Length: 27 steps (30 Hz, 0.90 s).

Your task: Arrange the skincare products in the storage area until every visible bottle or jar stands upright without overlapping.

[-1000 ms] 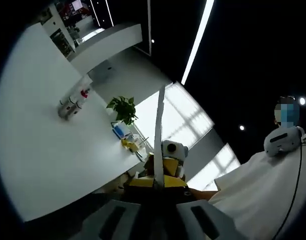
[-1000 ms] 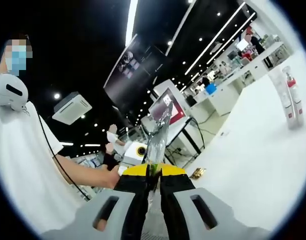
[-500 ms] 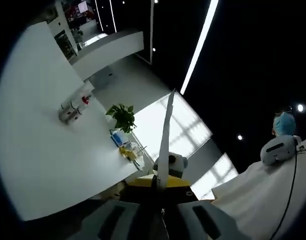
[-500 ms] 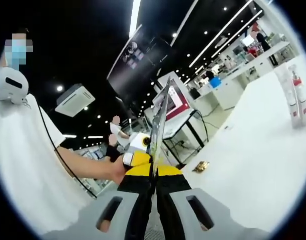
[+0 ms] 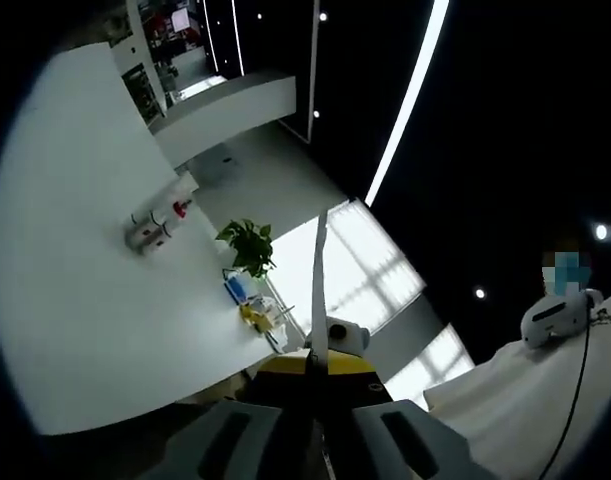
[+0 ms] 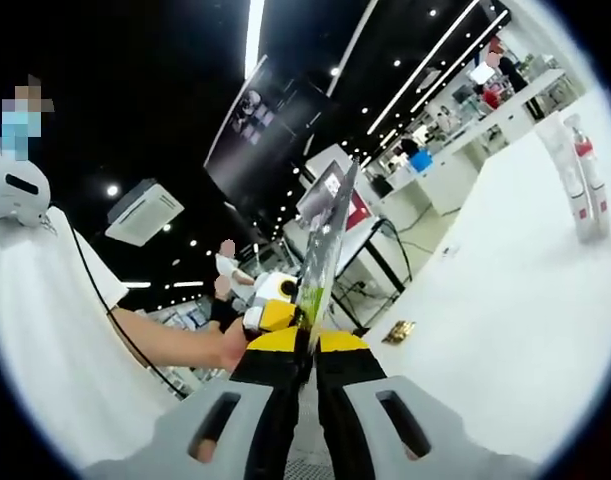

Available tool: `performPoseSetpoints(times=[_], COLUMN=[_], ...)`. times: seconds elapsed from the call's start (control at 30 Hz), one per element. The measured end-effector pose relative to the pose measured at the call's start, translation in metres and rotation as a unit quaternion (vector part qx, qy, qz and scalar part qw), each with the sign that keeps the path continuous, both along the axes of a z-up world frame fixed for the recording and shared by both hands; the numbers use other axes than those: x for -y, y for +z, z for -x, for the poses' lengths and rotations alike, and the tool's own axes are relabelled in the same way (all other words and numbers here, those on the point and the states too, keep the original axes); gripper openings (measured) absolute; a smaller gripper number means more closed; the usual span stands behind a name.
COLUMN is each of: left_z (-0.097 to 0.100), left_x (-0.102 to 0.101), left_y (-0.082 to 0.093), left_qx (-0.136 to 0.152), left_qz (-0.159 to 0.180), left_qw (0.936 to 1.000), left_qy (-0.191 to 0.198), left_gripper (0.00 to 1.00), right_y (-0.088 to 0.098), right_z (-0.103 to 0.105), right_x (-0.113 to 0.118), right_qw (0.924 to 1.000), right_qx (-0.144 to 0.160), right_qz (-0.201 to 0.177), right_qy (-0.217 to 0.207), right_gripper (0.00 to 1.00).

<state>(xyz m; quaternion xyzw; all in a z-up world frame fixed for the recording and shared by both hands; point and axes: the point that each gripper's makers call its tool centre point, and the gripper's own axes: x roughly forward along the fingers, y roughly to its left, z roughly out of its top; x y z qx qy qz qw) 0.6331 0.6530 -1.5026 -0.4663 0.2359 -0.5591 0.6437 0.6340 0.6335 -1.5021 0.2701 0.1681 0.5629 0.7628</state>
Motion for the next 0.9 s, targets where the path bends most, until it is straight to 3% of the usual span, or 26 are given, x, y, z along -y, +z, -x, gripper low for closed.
performPoseSetpoints(times=[0.23, 0.3, 0.5, 0.77, 0.9], left_z=[0.009, 0.009, 0.010, 0.004, 0.001], left_x=[0.009, 0.009, 0.007, 0.000, 0.000], left_y=[-0.005, -0.006, -0.002, 0.000, -0.001], left_qx=[0.001, 0.007, -0.006, 0.000, -0.015], left_qz=[-0.020, -0.022, -0.007, 0.002, 0.002], left_qw=[0.9995, 0.9994, 0.9994, 0.9999, 0.9999], left_qy=[-0.026, -0.025, -0.032, -0.011, -0.008], left_gripper=[0.02, 0.02, 0.04, 0.05, 0.02], right_y=[0.008, 0.010, 0.010, 0.004, -0.001], right_z=[-0.010, -0.005, -0.003, 0.003, 0.001], right_x=[0.010, 0.009, 0.007, -0.002, -0.002], right_qw=[0.9990, 0.9990, 0.9989, 0.9995, 0.9999], right_qx=[-0.011, -0.017, -0.018, -0.021, -0.007], right_qz=[-0.032, -0.038, -0.041, -0.021, -0.004], right_qy=[-0.029, -0.013, -0.010, 0.013, 0.008], right_gripper=[0.07, 0.02, 0.00, 0.00, 0.04])
